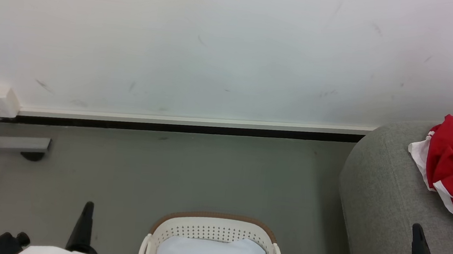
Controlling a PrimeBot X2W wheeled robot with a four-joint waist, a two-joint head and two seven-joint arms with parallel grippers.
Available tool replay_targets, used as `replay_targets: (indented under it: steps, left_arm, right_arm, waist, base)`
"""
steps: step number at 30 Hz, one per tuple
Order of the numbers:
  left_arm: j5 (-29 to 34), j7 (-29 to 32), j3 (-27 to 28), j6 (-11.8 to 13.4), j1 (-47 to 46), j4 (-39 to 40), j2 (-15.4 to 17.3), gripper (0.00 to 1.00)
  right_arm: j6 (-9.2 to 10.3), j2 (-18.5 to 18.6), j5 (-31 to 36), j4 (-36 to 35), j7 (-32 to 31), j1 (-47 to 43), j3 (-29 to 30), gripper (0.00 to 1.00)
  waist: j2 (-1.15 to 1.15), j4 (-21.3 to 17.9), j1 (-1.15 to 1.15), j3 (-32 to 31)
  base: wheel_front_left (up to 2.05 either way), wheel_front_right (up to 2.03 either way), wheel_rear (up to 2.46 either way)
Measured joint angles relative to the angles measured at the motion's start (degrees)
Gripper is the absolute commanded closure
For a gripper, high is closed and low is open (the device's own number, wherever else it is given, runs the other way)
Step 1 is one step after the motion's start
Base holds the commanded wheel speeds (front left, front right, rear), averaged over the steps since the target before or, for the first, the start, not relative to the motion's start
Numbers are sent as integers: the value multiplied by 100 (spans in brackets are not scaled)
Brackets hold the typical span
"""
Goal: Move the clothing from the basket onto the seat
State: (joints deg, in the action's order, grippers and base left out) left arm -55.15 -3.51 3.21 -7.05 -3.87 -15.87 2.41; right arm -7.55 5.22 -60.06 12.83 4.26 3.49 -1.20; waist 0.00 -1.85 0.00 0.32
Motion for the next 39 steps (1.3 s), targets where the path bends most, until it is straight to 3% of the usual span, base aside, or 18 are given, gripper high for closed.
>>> replay_targets:
  steps: [39]
  left_arm:
    - [-2167, 595, 192, -8, -124, 103, 11, 100]
  right_arm:
    - [0, -105, -1924, 58, -584, 126, 390, 100]
  waist:
    - [0, 94, 0, -8]
  base:
    - [0, 0, 0]
